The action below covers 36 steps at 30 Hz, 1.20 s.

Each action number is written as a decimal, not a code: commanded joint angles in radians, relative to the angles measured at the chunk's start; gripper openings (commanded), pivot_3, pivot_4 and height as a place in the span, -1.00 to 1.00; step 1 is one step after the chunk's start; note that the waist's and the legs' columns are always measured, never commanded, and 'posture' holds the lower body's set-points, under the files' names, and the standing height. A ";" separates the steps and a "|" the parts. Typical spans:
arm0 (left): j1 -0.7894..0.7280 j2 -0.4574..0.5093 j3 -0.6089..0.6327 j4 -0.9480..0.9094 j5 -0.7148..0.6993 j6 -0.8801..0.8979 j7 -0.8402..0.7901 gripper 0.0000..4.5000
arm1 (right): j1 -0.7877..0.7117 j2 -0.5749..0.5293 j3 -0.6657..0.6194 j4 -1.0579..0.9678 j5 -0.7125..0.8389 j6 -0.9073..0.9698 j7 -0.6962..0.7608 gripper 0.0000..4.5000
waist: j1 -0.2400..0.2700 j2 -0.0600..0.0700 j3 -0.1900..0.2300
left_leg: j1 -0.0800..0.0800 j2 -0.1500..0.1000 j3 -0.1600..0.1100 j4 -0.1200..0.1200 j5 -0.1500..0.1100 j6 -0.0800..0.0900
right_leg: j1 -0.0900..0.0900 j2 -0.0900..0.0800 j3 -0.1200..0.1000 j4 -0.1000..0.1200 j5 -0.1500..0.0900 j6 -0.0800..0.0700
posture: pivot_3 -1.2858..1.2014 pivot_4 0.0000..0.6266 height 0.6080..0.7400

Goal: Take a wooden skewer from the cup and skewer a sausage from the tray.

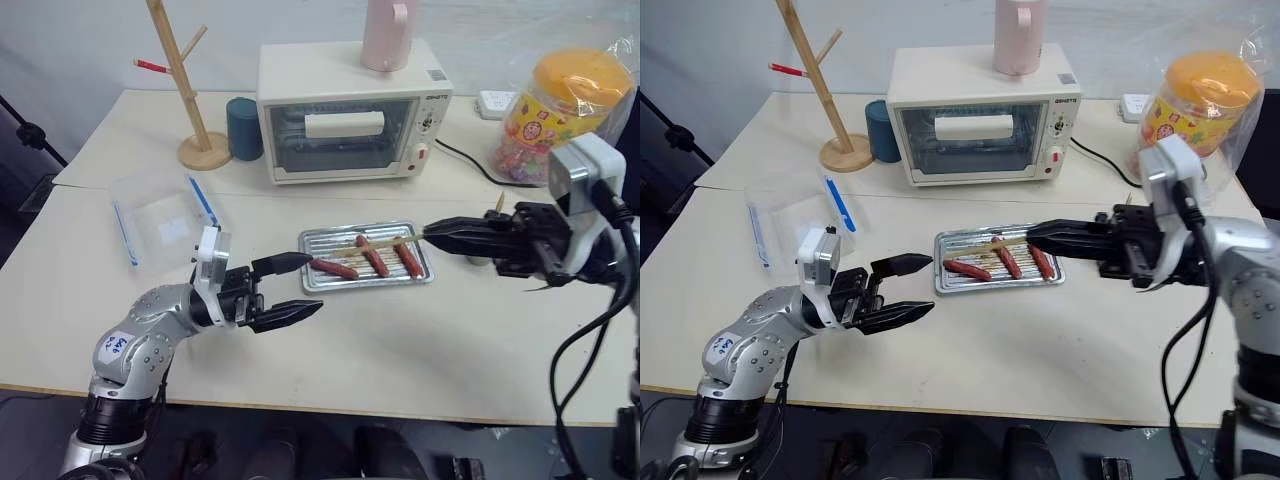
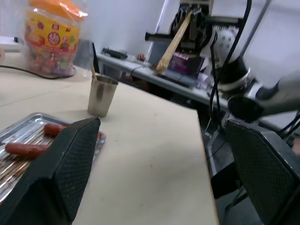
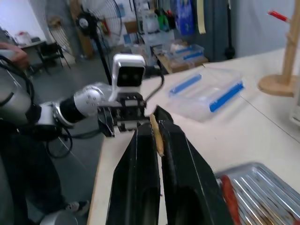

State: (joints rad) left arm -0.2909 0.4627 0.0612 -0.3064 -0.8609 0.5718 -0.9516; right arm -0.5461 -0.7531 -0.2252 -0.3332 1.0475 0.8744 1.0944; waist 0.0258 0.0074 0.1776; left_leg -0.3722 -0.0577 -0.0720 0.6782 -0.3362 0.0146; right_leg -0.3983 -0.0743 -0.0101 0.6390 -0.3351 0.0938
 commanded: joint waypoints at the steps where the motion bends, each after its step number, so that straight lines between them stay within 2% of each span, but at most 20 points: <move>1: -0.016 -0.008 0.011 -0.059 -0.053 0.028 0.022 1.00 | -0.012 0.043 0.034 -0.049 0.020 -0.006 -0.054 -0.98 | -0.001 0.000 0.000 | 0.000 0.000 0.000 0.000 0.000 0.000 | 0.000 0.000 0.000 0.000 0.000 0.000 | 0.03 -0.52 1.00; 5: -0.016 -0.025 0.008 -0.084 -0.077 0.044 0.042 1.00 | 0.001 0.070 0.080 -0.055 0.001 -0.020 -0.062 -0.98 | -0.003 0.000 0.000 | 0.000 0.000 0.000 0.000 0.000 0.000 | 0.000 0.000 0.000 0.000 0.000 0.000 | 0.03 -0.52 1.00; 8: -0.017 -0.023 0.013 -0.095 -0.088 0.054 0.048 0.76 | 0.009 0.065 0.098 -0.050 -0.017 -0.030 -0.053 -1.00 | -0.002 0.000 0.000 | 0.000 0.000 0.000 0.000 0.000 0.000 | 0.000 0.000 0.000 0.000 0.000 0.000 | 0.03 -0.52 1.00; 23: -0.006 -0.023 0.017 -0.107 -0.095 0.063 0.062 -0.87 | 0.025 0.083 0.133 -0.059 -0.041 -0.050 -0.049 -1.00 | -0.003 0.000 0.000 | 0.000 0.000 0.000 0.000 0.000 0.000 | 0.000 0.000 0.000 0.000 0.000 0.000 | 0.03 -0.52 1.00; 25: -0.006 -0.028 0.021 -0.107 -0.101 0.063 0.068 -1.00 | 0.035 0.078 0.138 -0.063 -0.044 -0.052 -0.047 -1.00 | -0.002 0.000 0.000 | 0.000 0.000 0.000 0.000 0.000 0.000 | 0.000 0.000 0.000 0.000 0.000 0.000 | 0.03 -0.52 1.00; 28: -0.006 -0.029 0.024 -0.104 -0.098 0.060 0.073 -1.00 | 0.044 0.074 0.135 -0.058 -0.035 -0.030 -0.082 -1.00 | -0.002 0.000 0.000 | 0.000 0.000 0.000 0.000 0.000 0.000 | 0.000 0.000 0.000 0.000 0.000 0.000 | 0.03 -0.52 1.00; 30: 0.001 -0.023 0.027 -0.101 -0.083 0.053 0.074 -1.00 | 0.052 0.083 0.125 -0.053 -0.052 -0.044 -0.120 -0.76 | -0.002 0.000 0.000 | 0.000 0.000 0.000 0.000 0.000 0.000 | 0.000 0.000 0.000 0.000 0.000 0.000 | 0.03 -0.52 1.00; 32: 0.016 -0.011 0.048 -0.093 -0.065 0.036 0.077 -1.00 | 0.077 0.083 0.096 -0.049 -0.073 -0.088 -0.130 -0.63 | -0.002 0.000 0.000 | 0.000 0.000 0.000 0.000 0.000 0.000 | 0.000 0.000 0.000 0.000 0.000 0.000 | 0.03 -0.52 1.00; 34: 0.051 0.015 0.086 -0.078 -0.036 0.002 0.070 -1.00 | 0.136 0.069 0.051 -0.031 -0.143 -0.181 -0.117 -0.38 | -0.002 0.000 0.000 | 0.000 0.000 0.000 0.000 0.000 0.000 | 0.000 0.000 0.000 0.000 0.000 0.000 | 0.03 -0.52 1.00; 36: 0.104 0.039 0.136 -0.059 -0.009 -0.033 0.067 -1.00 | 0.233 0.034 0.031 -0.010 -0.282 -0.339 -0.070 -0.17 | -0.002 0.000 0.000 | 0.000 0.000 0.000 -0.001 0.000 0.000 | 0.000 0.000 0.000 -0.001 0.000 0.000 | 0.03 -0.52 1.00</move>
State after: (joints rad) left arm -0.2212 0.4818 0.1355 -0.3723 -0.8926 0.5844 -0.8780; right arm -0.3652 -0.6882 -0.1403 -0.3488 0.8666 0.6726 0.9855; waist 0.0240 0.0070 0.1776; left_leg -0.3716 -0.0581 -0.0719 0.6762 -0.3364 0.0148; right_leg -0.3982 -0.0741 -0.0098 0.6378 -0.3351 0.0937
